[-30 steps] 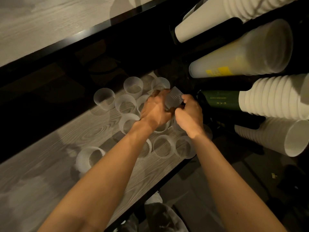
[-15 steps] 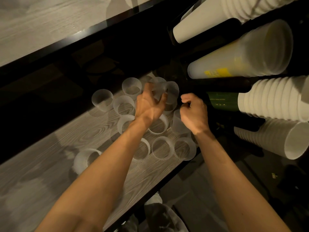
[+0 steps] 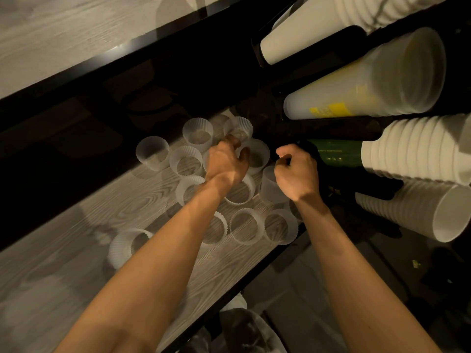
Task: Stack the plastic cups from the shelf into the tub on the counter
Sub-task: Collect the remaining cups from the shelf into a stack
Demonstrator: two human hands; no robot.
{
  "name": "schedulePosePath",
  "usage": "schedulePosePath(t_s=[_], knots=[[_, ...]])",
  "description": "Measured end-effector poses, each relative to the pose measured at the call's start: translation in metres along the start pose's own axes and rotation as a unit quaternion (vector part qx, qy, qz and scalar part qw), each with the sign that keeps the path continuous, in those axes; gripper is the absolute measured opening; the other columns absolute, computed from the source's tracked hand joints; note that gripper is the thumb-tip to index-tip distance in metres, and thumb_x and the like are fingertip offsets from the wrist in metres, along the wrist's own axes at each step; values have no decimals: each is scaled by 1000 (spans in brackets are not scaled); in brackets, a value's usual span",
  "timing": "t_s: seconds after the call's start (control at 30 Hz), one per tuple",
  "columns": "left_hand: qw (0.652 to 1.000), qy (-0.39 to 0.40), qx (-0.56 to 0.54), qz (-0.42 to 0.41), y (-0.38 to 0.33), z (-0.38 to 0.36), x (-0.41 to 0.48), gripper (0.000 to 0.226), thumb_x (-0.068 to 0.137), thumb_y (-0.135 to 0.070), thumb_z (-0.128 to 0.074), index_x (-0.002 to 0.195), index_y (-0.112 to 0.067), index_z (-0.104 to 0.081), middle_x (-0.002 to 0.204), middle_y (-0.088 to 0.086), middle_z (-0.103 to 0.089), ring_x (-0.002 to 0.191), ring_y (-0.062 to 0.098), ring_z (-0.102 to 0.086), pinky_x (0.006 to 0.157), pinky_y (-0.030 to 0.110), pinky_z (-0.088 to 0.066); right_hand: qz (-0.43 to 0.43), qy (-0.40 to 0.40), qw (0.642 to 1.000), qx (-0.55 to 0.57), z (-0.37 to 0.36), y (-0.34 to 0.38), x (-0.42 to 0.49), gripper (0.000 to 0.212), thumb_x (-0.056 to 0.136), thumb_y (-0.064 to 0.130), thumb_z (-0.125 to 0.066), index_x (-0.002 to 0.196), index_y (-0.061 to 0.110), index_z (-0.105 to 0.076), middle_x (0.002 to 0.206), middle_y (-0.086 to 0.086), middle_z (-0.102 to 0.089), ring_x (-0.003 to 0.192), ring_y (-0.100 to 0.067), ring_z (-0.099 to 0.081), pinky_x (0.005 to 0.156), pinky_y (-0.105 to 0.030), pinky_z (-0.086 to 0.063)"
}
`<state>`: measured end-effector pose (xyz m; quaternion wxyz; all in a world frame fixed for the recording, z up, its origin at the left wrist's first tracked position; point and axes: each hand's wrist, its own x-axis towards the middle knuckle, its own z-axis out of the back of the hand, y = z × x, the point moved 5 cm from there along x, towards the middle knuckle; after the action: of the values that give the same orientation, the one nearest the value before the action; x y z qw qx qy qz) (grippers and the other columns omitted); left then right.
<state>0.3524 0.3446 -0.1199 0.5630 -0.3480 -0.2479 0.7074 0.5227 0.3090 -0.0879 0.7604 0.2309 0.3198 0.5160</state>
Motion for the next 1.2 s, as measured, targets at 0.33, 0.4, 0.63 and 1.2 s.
schedulePosePath(t_s=[0.33,0.4,0.63,1.2], knots=[[996,77,39,-28,-10,-10,-7,17,91,-20,-65,104,-29,-69,104,-5,-73,96,15,-70,79,28,-61,42,-46,997,-43,11,-19,-11,23,92,10,-60,110,9,-75,102,-12,-75,94,-30,-70,79,-32,-51],[989,126,57,-44,-15,-13,-13,20,87,-17,-65,102,-30,-70,102,-5,-73,97,16,-70,82,35,-63,65,-86,993,-39,19,-23,-22,29,89,17,-57,110,9,-75,99,-11,-76,90,-29,-70,78,-34,-54],[968,216,100,-77,-25,-18,-30,45,85,-27,-67,130,-23,-62,115,-6,-69,107,17,-65,91,33,-58,1,-93,995,-30,18,-41,-44,29,101,15,-52,125,14,-68,123,-9,-71,114,-26,-66,95,-35,-50],[966,210,144,-53,-22,-27,-47,57,95,-26,-64,149,-21,-47,146,10,-53,139,29,-48,116,43,-41,-73,-16,997,27,-3,-73,-49,29,102,22,-46,123,16,-66,118,-7,-69,113,-24,-63,96,-39,-51]])
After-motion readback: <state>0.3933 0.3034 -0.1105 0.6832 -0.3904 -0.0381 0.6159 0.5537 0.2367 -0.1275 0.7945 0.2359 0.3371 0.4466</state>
